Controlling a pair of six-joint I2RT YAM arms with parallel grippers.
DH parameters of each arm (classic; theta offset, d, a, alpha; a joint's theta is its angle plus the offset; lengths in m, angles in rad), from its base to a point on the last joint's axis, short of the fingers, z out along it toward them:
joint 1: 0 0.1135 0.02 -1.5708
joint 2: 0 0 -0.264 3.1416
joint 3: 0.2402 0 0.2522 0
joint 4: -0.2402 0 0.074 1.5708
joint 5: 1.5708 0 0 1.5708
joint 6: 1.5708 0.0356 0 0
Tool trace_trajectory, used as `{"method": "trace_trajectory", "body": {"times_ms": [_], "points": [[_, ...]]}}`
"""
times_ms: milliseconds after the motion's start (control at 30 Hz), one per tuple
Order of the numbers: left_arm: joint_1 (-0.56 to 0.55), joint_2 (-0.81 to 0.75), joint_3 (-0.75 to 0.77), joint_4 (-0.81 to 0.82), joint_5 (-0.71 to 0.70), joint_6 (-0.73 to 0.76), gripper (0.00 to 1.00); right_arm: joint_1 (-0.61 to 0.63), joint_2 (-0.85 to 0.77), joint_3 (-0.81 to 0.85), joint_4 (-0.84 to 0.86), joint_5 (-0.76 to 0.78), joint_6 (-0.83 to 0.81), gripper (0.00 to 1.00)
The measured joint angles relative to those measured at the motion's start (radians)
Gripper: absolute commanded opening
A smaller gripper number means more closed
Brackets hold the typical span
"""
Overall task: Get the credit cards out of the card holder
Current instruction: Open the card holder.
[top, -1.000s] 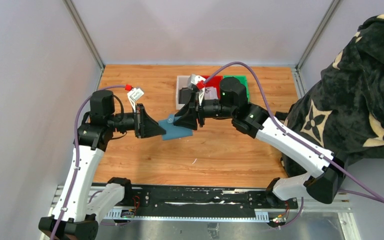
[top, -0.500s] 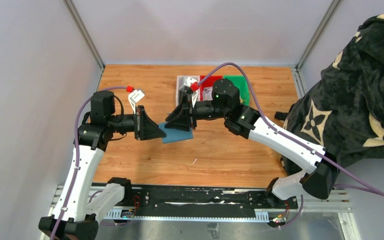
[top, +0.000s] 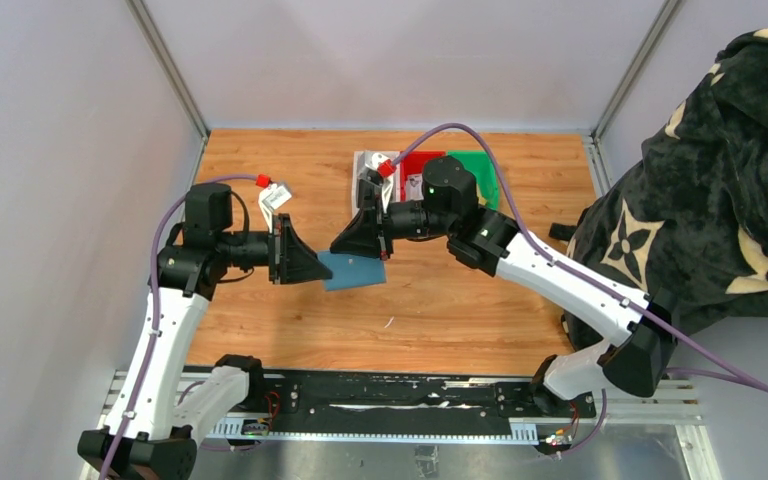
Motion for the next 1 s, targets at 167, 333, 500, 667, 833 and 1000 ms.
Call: {"method": "trace_trajectory", "body": {"times_ms": [167, 333, 500, 667, 833, 1000], "points": [[0.000, -0.010, 0.009, -0.018, -0.027, 0.094, 0.00, -0.015, 0.024, 0.028, -0.029, -0.009, 0.060, 0.00], [-0.005, -0.031, 0.018, -0.024, -0.085, 0.186, 0.00, -0.018, 0.037, 0.043, -0.041, -0.023, 0.123, 0.00], [-0.008, -0.059, 0.023, -0.024, -0.129, 0.240, 0.00, -0.018, 0.039, 0.045, -0.043, -0.027, 0.169, 0.00], [-0.007, -0.097, 0.022, -0.037, -0.182, 0.279, 0.00, -0.020, 0.043, 0.046, -0.043, -0.033, 0.212, 0.23], [-0.006, -0.115, 0.022, -0.059, -0.212, 0.294, 0.00, -0.042, 0.040, 0.061, -0.040, -0.034, 0.230, 0.34], [-0.006, -0.117, 0.022, -0.060, -0.212, 0.294, 0.00, -0.059, 0.027, 0.061, -0.041, -0.006, 0.234, 0.49]]}}
